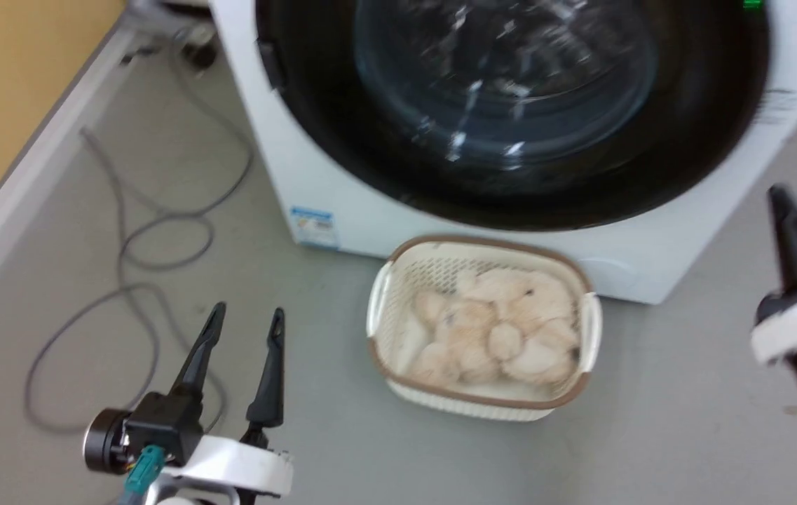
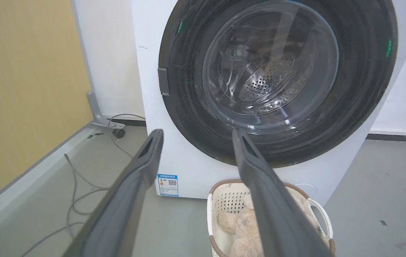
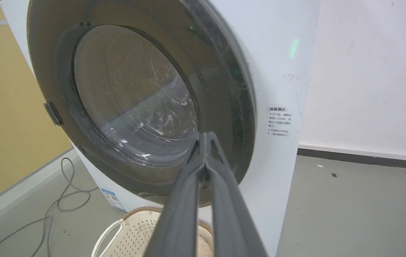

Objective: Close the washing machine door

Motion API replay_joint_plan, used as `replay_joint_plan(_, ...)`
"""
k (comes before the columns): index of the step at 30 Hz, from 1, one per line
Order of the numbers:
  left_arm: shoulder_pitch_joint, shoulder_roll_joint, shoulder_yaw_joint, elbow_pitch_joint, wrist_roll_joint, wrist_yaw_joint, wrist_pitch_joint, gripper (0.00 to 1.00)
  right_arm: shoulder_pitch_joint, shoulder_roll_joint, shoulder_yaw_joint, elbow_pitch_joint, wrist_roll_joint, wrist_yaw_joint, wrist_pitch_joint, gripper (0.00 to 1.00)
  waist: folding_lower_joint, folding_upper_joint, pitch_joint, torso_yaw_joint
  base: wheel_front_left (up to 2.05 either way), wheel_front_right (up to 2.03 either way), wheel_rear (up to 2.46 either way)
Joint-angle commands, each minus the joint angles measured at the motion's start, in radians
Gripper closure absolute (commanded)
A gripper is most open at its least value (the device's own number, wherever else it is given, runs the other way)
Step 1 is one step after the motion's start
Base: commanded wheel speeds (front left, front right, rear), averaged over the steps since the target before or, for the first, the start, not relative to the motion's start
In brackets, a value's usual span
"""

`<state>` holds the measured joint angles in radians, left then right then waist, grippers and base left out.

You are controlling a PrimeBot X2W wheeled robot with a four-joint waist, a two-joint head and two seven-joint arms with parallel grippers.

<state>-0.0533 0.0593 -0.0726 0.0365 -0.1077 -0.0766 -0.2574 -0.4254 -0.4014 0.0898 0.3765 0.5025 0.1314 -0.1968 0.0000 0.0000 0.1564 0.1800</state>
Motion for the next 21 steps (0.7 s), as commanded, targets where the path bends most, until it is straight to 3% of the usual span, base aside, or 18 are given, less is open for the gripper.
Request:
replay_joint_plan(1,0.014,-0.001,0.010,0.004,-0.006,0.005,-0.004,0.00,0.039,0.010,0.001,-0.031,-0.001,-0.001,-0.008,1.00,0.0000,0.0000,-0.052,-0.055,0.00,0.00,0.00)
replay_joint_plan(9,0.032,0.006,0.035,0.024,-0.009,0.014,-0.004,0.00,0.217,0.079,-0.064,-0.192,-0.058,-0.001,-0.022,1.00,0.0000,0.0000,-0.105,-0.111,0.00,0.00,0.00)
replay_joint_plan(20,0.087,0.004,0.026,0.052,-0.017,0.013,-0.004,0.00,0.480,0.282,-0.175,-0.397,-0.226,-0.001,0.014,1.00,0.0000,0.0000,-0.146,-0.150,0.00,0.00,0.00)
replay_joint_plan(21,0.092,0.004,0.024,0.055,-0.015,0.012,-0.004,0.00,0.492,0.293,-0.176,-0.405,-0.238,-0.001,0.019,0.92,0.0000,0.0000,-0.147,-0.152,0.00,0.00,0.00)
